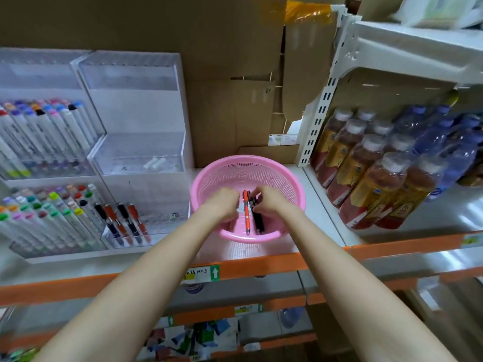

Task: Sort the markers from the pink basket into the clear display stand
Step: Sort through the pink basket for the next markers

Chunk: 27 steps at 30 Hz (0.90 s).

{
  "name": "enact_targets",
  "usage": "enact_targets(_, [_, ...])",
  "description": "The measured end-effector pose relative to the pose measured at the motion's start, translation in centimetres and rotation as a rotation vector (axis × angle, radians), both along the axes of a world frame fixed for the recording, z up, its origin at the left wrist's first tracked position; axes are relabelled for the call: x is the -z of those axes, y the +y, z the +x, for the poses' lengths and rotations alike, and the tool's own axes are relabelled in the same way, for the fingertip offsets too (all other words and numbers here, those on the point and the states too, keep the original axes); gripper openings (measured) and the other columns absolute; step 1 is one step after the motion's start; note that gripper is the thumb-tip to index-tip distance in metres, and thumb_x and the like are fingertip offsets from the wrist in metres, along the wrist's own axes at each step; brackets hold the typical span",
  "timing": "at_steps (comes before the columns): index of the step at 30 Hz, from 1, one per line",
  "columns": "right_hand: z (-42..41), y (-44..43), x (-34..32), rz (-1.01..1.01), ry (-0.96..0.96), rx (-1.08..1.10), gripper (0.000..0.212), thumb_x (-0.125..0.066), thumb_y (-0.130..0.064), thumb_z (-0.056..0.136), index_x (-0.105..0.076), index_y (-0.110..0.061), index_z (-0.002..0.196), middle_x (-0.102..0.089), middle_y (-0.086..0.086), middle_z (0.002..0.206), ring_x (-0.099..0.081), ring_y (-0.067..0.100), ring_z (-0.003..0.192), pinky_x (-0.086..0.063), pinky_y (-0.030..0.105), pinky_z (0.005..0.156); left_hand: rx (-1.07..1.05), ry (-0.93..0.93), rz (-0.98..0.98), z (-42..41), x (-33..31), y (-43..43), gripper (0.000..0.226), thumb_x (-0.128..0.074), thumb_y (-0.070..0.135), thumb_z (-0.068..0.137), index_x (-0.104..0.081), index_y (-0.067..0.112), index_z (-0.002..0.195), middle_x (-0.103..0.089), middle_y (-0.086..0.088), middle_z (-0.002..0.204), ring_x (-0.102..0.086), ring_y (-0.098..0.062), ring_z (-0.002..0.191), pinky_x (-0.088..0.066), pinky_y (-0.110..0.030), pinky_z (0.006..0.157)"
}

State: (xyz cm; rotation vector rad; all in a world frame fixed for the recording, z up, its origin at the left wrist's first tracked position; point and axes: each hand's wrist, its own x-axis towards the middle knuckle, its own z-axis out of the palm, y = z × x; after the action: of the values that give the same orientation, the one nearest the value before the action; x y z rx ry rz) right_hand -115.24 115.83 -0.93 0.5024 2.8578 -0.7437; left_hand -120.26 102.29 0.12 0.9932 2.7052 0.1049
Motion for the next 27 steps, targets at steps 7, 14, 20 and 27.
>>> enact_targets(7, [0.3, -0.2, 0.3, 0.081, -0.003, 0.054, 0.010, -0.062, -0.006, 0.083, -0.070, -0.007, 0.089, -0.070, 0.011, 0.092, -0.064, 0.029, 0.089, -0.053, 0.037, 0.080, -0.176, -0.140, 0.143, -0.4, -0.4, -0.3, 0.019, -0.068, 0.004, 0.075, -0.064, 0.002, 0.093, -0.066, -0.011, 0.097, -0.062, -0.027, 0.093, -0.050, -0.036, 0.076])
enact_targets(14, [0.8, -0.2, -0.4, 0.004, 0.051, 0.087, 0.047, -0.063, 0.002, 0.078, -0.047, -0.010, 0.120, -0.061, 0.011, 0.101, -0.059, 0.028, 0.092, -0.051, 0.039, 0.073, -0.268, -0.383, 0.349, -0.8, -0.6, -0.8, 0.076, -0.069, 0.004, 0.072, -0.037, 0.015, 0.140, -0.057, -0.009, 0.117, -0.059, -0.024, 0.100, -0.051, -0.034, 0.081])
enact_targets(20, [0.9, -0.2, -0.7, -0.078, 0.175, 0.065, 0.060, -0.068, -0.011, 0.081, -0.046, -0.015, 0.136, -0.063, 0.009, 0.111, -0.054, 0.019, 0.085, -0.042, 0.028, 0.071, -0.290, -0.425, 0.486, -0.7, -1.2, -1.0, 0.049, -0.066, 0.007, 0.081, -0.055, 0.019, 0.127, -0.063, -0.004, 0.083, -0.062, -0.018, 0.066, -0.049, -0.024, 0.062])
enact_targets(27, [0.6, 0.0, -0.9, -0.160, 0.290, 0.071, 0.039, -0.059, -0.008, 0.088, -0.058, -0.016, 0.126, -0.066, 0.009, 0.106, -0.061, 0.021, 0.088, -0.045, 0.027, 0.073, -0.325, -0.460, 0.723, -0.4, -1.5, -1.2, 0.039, -0.054, -0.006, 0.084, -0.056, 0.015, 0.117, -0.060, -0.009, 0.074, -0.056, -0.014, 0.052, -0.043, -0.018, 0.041])
